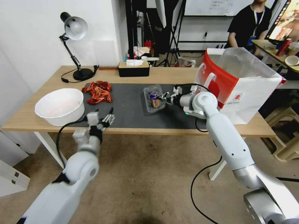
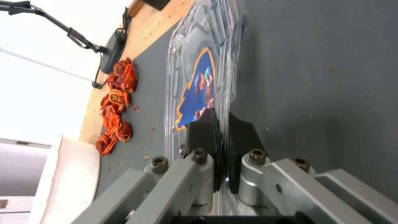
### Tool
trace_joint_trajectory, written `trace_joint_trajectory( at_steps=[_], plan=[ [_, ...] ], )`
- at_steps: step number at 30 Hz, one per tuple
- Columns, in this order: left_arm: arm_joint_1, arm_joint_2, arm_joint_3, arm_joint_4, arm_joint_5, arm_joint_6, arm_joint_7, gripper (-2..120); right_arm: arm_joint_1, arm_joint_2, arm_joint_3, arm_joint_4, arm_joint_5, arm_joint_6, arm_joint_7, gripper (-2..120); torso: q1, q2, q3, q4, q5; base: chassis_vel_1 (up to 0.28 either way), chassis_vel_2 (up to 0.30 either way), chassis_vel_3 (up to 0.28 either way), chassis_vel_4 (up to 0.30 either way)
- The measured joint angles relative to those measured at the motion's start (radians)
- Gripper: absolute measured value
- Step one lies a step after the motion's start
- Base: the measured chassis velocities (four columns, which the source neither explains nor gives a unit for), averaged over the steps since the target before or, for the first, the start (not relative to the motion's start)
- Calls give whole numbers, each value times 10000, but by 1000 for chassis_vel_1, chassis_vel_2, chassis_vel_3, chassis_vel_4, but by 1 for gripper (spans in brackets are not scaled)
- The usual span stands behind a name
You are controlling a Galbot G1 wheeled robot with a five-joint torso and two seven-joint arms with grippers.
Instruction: Close the takeout container lid, then place the container into the takeout bag.
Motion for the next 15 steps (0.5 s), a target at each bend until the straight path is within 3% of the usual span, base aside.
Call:
trace_joint_trajectory(
  at_steps=[3, 8, 12, 13, 15],
  plan=[
    [995, -371, -410, -221, 113, -633, 444, 99, -11, 28, 100, 5, -94, 3, -158, 0, 0, 0, 0, -2, 0, 0, 0, 0, 0],
    [1843, -756, -536, -330, 446, -1275, 823, 100, -102, 0, 171, 160, -729, 254, -1040, 0, 0, 0, 0, -1, 0, 0, 0, 0, 0],
    [2471, -931, -694, -294, 570, -1940, 1424, 100, -244, -190, 80, 749, -2381, 1727, -3232, 0, 0, -1, 1, -2, 2, 0, 0, 0, 0],
    [2471, -931, -694, -294, 570, -1940, 1424, 100, -244, -190, 80, 749, -2381, 1727, -3232, 0, 0, -1, 1, -2, 2, 0, 0, 0, 0],
    [2518, -972, -709, -259, 576, -2077, 1592, 100, -254, -296, 62, 1179, -3445, 2861, -3919, 0, 0, 0, 1, -2, -1, 0, 0, 0, 0]
  ],
)
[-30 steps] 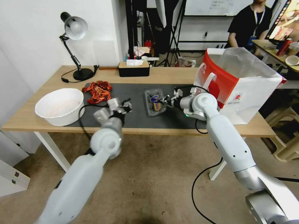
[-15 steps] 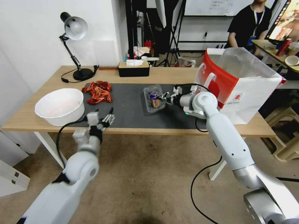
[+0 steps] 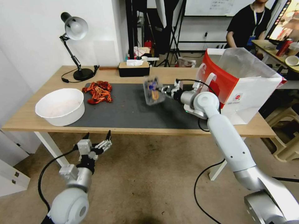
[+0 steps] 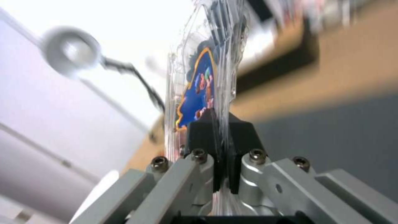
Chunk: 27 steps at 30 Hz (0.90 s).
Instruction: Close the takeout container lid, then place the container into the takeout bag.
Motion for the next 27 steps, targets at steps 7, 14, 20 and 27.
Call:
trace_joint_trajectory(
  at_steps=[7, 14, 20, 27],
  plan=[
    [-95, -129, 135, 12, 83, -63, 108, 100, 69, -371, 336, 1327, -1818, 1960, 211, 0, -1, 0, 0, 0, 0, 0, 0, 0, 0],
    [-22, -198, 309, 121, 223, -242, 110, 100, -118, -1438, 1518, 2728, -3857, 2324, 1870, 0, 1, -1, 0, 2, 3, 0, 0, 0, 0],
    [-79, -172, 394, 66, 239, -245, 87, 100, -838, -2636, 2844, 3399, -4134, 1815, 2641, 0, 1, -1, 0, -5, 3, 0, 0, 0, 0],
    [-209, -91, 526, 63, 218, -230, 29, 100, -1814, -3258, 3900, 3844, -3223, 1424, 2808, 0, 0, -1, 0, 1, 1, 0, 0, 0, 0]
  ],
)
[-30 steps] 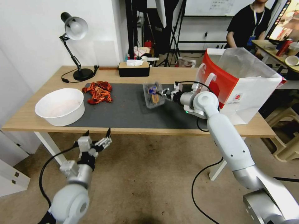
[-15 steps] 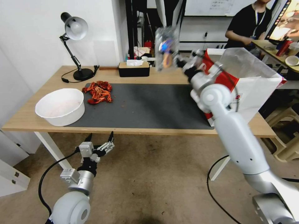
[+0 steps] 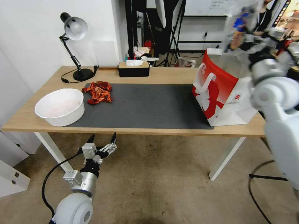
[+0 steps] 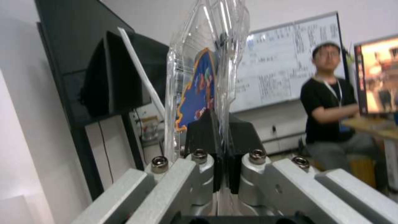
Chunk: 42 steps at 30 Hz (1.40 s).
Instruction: Close the takeout container lid, then place the container into the takeout bag.
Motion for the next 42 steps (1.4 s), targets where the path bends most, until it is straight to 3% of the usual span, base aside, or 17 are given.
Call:
trace_joint_trajectory(
  at_steps=[4, 15, 18, 25, 30, 37, 42],
  plan=[
    [-108, 0, 168, -2, 22, 58, -83, 100, -479, 65, 340, 63, 494, -1, 152, 3, 1, -1, 2, 1, 1, 0, 0, 0, 0],
    [-211, -10, 322, -27, 116, 129, -263, 100, -1113, 94, 751, 102, 842, -133, 151, 43, 1, 0, 1, 0, -2, 0, 0, 0, 0],
    [-227, -28, 329, -39, 122, 171, -338, 100, -1381, 33, 784, 221, 747, 59, -175, 58, 1, 0, 1, 0, -1, 0, 0, 0, 0],
    [-272, -80, 372, -75, 128, 250, -272, 100, -2135, -77, 857, 813, 551, 469, -865, 78, 0, 0, 1, 2, -2, 0, 0, 0, 0],
    [-357, -98, 395, -97, 118, 288, -133, 100, -3459, -359, 1258, 1669, -323, 769, -1667, 98, 0, 0, 0, -2, 0, 0, 0, 0, 0],
    [-350, -163, 415, -82, 105, 243, 23, 100, -5194, -558, 2077, 2656, -1365, 1394, -2401, 100, 0, 0, 0, -1, -4, 0, 0, 0, 0],
    [-330, -217, 390, -3, 196, 163, 54, 100, -7021, 110, 2397, 3446, -2309, 1889, -2669, 100, 0, 1, 0, 0, -3, 0, 0, 0, 0]
  ],
)
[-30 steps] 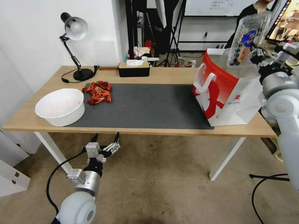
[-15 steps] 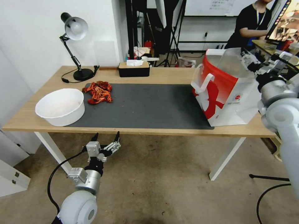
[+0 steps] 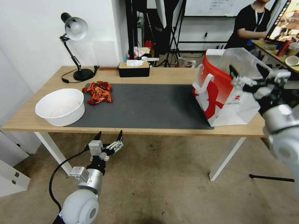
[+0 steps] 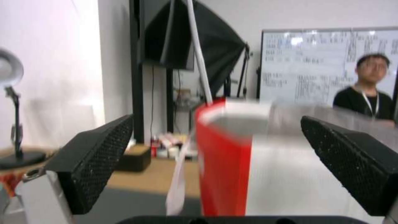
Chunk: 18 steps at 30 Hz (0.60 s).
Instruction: Close the takeout container lid, then place the container into the takeout bag.
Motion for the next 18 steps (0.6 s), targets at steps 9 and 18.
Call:
trace_joint_trajectory(
  at_steps=[9, 18],
  plan=[
    [104, -89, -143, 161, 336, -419, 141, 100, -2515, 1596, -70, -220, -1996, 1815, -540, 100, 0, 0, 0, 0, 2, 0, 0, 0, 0],
    [257, -168, -180, 382, 550, -867, 262, 100, -3695, 2838, -476, -1080, -2817, 2991, -1171, 100, 1, 0, 0, -1, 1, 0, 0, 0, 0]
  ],
)
